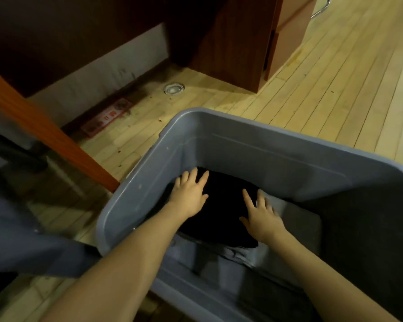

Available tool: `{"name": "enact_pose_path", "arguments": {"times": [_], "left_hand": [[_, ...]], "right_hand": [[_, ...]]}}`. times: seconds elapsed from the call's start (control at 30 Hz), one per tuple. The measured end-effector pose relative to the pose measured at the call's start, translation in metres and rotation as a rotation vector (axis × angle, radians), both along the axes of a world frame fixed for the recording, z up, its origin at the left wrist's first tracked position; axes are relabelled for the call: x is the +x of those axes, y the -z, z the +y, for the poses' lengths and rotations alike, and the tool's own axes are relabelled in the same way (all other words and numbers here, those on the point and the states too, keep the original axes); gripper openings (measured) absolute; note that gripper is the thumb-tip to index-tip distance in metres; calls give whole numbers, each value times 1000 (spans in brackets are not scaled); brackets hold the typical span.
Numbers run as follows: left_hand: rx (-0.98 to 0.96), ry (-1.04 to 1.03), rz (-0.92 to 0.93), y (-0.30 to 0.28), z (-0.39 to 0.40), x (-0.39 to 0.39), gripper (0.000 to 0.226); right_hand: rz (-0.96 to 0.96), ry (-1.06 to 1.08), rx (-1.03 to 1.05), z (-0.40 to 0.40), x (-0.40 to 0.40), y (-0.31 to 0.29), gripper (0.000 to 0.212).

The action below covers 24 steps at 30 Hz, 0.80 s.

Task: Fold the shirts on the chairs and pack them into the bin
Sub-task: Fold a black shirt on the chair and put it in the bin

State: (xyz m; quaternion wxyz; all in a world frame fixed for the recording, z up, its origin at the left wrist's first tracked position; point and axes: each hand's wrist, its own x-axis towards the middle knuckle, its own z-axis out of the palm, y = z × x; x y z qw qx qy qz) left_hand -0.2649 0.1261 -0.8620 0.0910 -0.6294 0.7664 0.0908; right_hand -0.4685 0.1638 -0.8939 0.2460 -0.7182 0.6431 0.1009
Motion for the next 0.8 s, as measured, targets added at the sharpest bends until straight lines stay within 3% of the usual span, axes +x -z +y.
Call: {"name": "enact_pose_path", "arguments": {"times": [0.27, 0.5, 0.8], "left_hand": [[-76, -11, 60, -45, 34, 10, 58], [-253, -73, 147, -129, 89, 28, 53], [-513, -237, 148, -235, 179, 85, 48]], "right_hand": [[-59, -21, -252, 9, 11, -36, 58], [-171, -104, -466, 33, 36, -116, 50], [-465, -271, -651, 76, 110, -229, 46]]}}
